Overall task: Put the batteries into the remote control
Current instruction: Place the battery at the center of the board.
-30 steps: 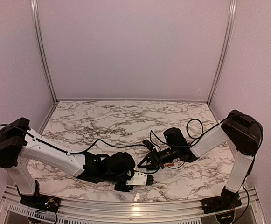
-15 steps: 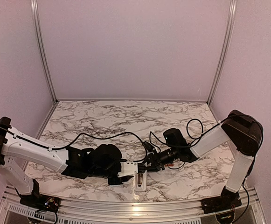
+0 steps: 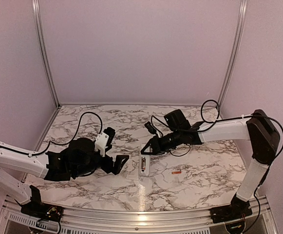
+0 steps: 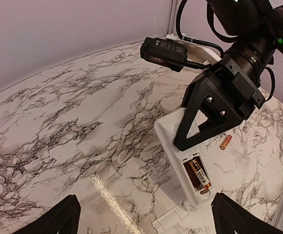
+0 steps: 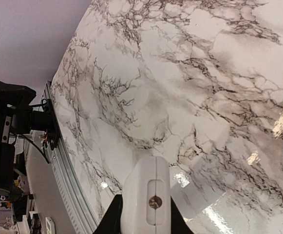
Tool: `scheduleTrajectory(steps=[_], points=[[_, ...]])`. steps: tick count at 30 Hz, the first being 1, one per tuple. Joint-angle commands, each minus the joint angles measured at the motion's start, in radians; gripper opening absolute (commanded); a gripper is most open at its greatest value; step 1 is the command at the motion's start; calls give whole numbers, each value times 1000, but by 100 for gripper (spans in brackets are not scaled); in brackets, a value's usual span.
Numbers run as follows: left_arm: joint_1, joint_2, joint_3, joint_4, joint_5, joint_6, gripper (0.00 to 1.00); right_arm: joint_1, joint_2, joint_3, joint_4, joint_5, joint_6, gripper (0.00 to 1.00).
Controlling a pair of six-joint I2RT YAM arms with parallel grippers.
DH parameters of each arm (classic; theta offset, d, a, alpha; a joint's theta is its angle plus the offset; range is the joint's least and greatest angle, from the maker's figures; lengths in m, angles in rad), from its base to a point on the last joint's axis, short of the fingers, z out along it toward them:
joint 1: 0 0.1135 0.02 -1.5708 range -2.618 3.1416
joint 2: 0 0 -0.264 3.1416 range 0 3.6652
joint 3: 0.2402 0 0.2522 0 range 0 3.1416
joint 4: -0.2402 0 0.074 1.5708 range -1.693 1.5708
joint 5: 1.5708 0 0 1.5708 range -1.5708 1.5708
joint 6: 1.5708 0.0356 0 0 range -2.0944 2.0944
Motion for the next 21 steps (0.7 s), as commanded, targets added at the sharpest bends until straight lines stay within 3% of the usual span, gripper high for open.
scheduleTrajectory(steps=[1,8,16,21], points=[[29,-3,-47,76,-36,-217,99,3,-22,110,-268,217,-177,0],[92,66,-74,98,-8,-309,98,67,-2,225,-427,524,-270,0],[129,161,-83,183,138,-333,95,141,9,279,-473,767,-320,0],[139,168,-86,207,157,-333,96,215,6,303,-474,930,-360,0]])
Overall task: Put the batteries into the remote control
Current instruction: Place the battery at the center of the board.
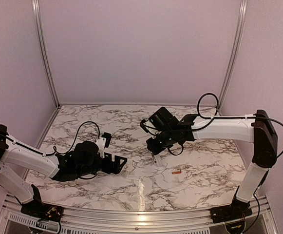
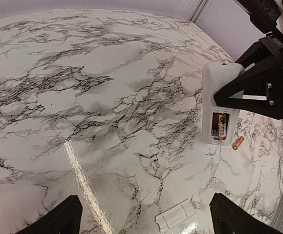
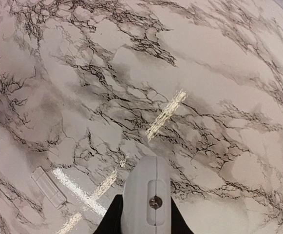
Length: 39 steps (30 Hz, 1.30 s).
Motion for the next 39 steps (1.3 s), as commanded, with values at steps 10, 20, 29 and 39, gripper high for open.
scheduleTrajectory(steps=[10,20,29,39], points=[[27,31,-6,39,31,-16,98,156,105,73,-47,438,-116,0],[40,33,-8,53,48,-6,98,159,29,49,0,443,-126,0],[37,51,-137,499,274,171,82,26,-83,-46,148,41,-22,0],[28,254,-65,813,536,259,55,-2,-169,-118,277,-248,32,0]])
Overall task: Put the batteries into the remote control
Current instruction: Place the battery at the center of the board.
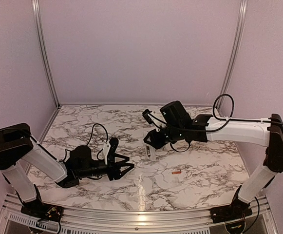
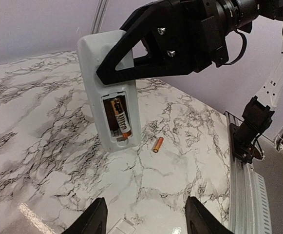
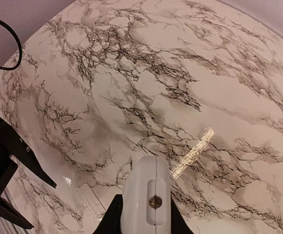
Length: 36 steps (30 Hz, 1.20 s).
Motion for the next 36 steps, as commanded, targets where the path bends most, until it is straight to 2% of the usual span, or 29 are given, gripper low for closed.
scheduleTrajectory(steps=[1,5,36], points=[[-5,74,55,174,117,48,52,8,-27,-23,95,-167,44,0],[-7,85,66,180,107,51,47,8,-33,-34,110,-200,56,0],[-16,201,209,23,60,11,34,8,-68,-64,172,-295,114,0]])
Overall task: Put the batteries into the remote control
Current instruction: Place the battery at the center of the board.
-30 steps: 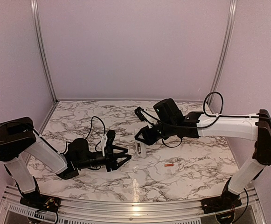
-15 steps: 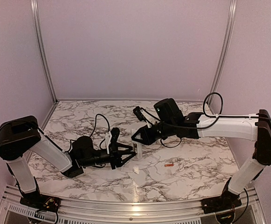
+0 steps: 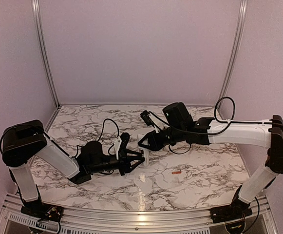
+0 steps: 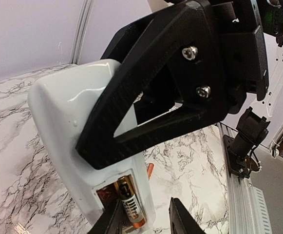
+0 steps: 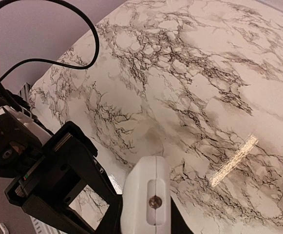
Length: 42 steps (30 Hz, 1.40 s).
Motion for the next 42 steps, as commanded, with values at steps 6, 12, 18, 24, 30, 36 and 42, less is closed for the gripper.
scheduleTrajectory(steps=[6,12,18,24,30,36,42], points=[[-4,41,40,-79,-30,-15,32,5,-39,0,46,-29,30,0],[-4,38,56,-162,-158,-24,40,5,-47,-7,43,-14,34,0],[-4,36,58,-177,-137,-14,40,5,-48,-5,33,-8,22,0],[-4,22,33,-114,-59,-12,34,5,-43,4,11,29,-3,0],[-2,26,32,-161,-157,-20,37,5,-28,15,-48,183,-65,0],[4,38,44,-210,-213,-30,43,12,-3,15,-96,325,-117,0],[16,66,62,-243,-215,-44,48,60,63,49,-190,541,-191,0]])
